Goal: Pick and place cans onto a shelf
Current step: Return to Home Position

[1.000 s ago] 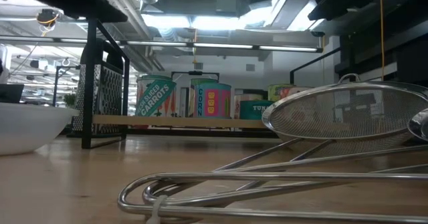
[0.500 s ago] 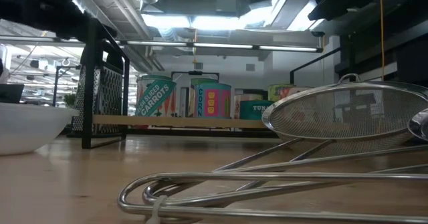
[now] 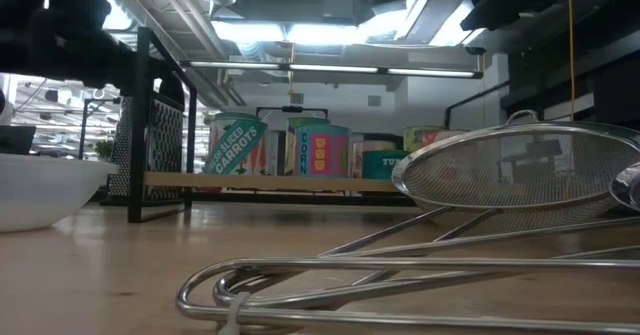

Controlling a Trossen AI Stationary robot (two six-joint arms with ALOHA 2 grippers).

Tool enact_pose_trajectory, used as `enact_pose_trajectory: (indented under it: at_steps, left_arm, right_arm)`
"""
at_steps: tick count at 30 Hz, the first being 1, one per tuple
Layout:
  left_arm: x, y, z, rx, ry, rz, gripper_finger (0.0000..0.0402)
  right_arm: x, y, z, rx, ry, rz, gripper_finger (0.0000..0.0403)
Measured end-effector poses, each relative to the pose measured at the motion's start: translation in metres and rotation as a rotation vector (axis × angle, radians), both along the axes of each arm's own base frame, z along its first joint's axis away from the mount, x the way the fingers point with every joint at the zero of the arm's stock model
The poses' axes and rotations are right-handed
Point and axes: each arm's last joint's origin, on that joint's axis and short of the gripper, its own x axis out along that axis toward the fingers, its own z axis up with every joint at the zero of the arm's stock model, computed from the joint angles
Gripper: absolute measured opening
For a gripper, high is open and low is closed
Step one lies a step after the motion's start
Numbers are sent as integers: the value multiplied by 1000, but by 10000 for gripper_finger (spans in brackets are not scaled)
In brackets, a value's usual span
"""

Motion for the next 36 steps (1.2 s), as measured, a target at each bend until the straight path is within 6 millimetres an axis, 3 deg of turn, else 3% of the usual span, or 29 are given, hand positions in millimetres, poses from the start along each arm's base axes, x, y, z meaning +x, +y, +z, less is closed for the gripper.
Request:
enact_pose_trajectory:
  at_steps: [8, 12, 16, 22, 31, 36]
  left_arm:
    - [0, -1, -1, -18, 3, -40, 42]
    - [0, -1, -1, -19, 4, -42, 37]
    - [0, -1, -1, -19, 4, -42, 38]
    - [0, -1, -1, -20, 5, -43, 40]
    - [0, -1, -1, -26, 5, -43, 40]
    - [0, -1, -1, -25, 5, -43, 40]
  right_arm:
    - [0, 0, 1, -3, -5, 3, 113]
    - [-7, -1, 14, 26, -36, -11, 113]
    - [-22, -4, 34, 20, -101, 13, 113]
    - [-60, -9, 53, 41, -229, 72, 113]
    - [-103, -22, 20, -20, -285, -74, 113]
    - [-114, -28, -3, -61, -348, -186, 113]
